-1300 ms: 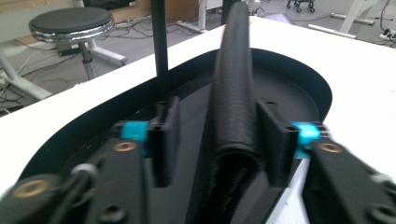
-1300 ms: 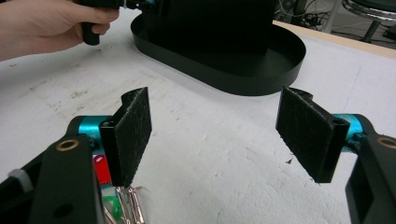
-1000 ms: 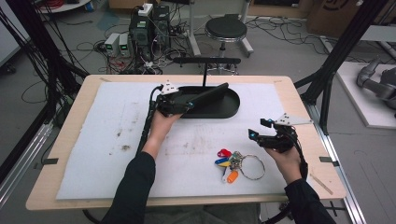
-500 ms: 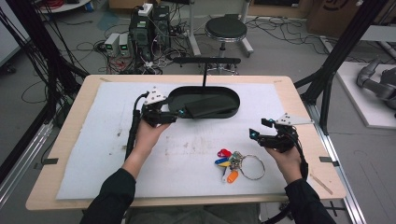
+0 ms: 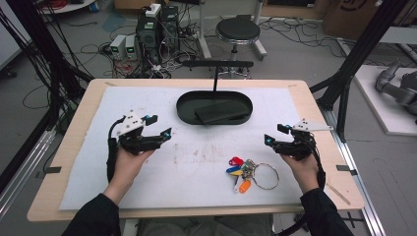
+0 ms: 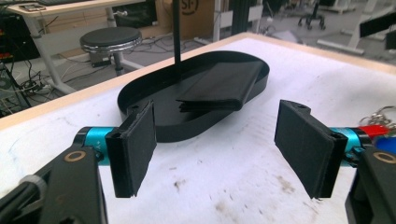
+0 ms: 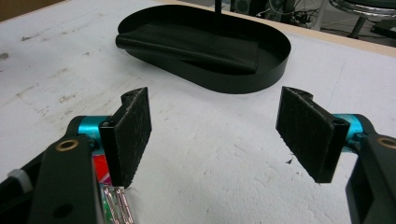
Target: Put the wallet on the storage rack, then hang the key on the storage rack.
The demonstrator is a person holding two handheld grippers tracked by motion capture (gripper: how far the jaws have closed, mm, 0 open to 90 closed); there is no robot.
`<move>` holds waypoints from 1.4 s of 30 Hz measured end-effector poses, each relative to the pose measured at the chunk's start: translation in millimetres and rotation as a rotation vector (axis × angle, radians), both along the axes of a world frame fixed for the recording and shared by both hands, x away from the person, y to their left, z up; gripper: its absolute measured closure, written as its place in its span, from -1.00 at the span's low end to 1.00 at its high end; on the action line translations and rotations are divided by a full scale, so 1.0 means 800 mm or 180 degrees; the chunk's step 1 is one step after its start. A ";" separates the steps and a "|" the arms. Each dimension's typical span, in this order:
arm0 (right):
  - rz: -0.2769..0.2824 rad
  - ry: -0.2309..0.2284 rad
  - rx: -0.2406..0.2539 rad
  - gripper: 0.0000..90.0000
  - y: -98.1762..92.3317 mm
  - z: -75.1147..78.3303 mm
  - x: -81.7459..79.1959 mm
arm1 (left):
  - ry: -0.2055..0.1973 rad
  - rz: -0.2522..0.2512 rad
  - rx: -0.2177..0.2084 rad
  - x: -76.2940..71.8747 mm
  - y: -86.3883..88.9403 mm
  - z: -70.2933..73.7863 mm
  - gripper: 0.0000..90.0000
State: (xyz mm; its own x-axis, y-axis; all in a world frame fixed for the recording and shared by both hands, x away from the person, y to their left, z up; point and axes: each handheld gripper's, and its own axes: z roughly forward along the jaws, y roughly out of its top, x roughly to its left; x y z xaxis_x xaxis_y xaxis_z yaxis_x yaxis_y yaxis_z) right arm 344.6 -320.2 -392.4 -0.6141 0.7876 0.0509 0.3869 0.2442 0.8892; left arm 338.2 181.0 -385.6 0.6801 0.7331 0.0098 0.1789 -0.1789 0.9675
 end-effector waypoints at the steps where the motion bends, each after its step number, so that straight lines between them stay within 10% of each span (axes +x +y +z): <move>1: -0.0005 0.0001 0.0002 -0.40 0.000 0.000 0.000 | -0.0013 0.0023 -0.0002 -0.005 0.005 0.000 -0.36; 22: 0.0057 -0.0006 -0.0007 -0.46 -0.007 0.004 -0.013 | -0.0178 -0.0019 0.0182 -0.029 0.025 -0.017 -0.30; 34: 0.0074 0.0009 -0.0006 -0.51 -0.021 0.007 -0.042 | -0.0330 0.0064 -0.0068 -0.034 0.036 -0.022 -0.27; 42: -0.0029 0.0112 -0.0036 -0.17 -0.031 -0.006 -0.061 | -0.0301 -0.0029 -0.0144 -0.035 0.028 -0.020 -0.30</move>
